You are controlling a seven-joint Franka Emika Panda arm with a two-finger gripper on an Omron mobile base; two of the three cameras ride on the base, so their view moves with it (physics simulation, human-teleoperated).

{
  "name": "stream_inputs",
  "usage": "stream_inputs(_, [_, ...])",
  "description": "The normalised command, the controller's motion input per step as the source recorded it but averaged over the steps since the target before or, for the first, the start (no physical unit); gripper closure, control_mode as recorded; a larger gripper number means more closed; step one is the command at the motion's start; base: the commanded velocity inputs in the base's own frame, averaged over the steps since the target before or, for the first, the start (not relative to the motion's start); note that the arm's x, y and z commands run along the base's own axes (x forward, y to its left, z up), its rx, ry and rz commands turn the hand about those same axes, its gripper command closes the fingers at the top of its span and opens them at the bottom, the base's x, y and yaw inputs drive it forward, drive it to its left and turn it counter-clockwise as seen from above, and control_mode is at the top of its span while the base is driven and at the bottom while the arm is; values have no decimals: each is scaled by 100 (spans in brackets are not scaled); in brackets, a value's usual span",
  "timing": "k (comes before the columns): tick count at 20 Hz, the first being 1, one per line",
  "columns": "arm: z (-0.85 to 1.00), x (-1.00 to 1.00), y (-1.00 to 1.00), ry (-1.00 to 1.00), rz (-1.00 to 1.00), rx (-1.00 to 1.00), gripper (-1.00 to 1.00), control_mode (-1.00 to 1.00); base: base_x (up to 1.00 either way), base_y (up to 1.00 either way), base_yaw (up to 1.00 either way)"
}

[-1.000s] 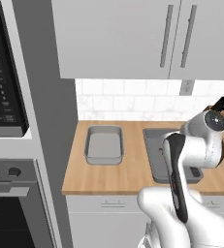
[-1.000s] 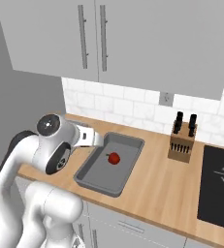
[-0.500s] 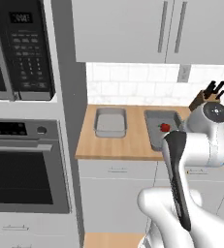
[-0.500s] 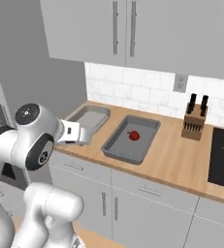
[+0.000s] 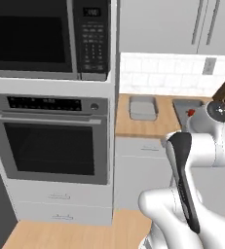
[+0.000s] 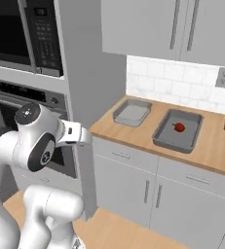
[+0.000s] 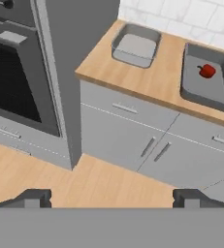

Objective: Place one bell pepper and one steak in each tupperware on the nearby counter, to pack two identical lunches.

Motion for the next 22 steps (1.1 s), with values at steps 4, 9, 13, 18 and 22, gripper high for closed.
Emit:
stream_inputs(4, [0,0,0,0,0,0,-100,100,9,100,0])
stream_inputs(9, [0,0,0,0,0,0,-100,100,-1,100,-2])
stream_inputs(13, [0,0,0,0,0,0,-100,100,-52,100,-15])
stream_inputs(18, [0,0,0,0,0,0,-100,100,-93,98,-15])
stream_inputs(22, [0,0,0,0,0,0,-100,100,-99,98,-4])
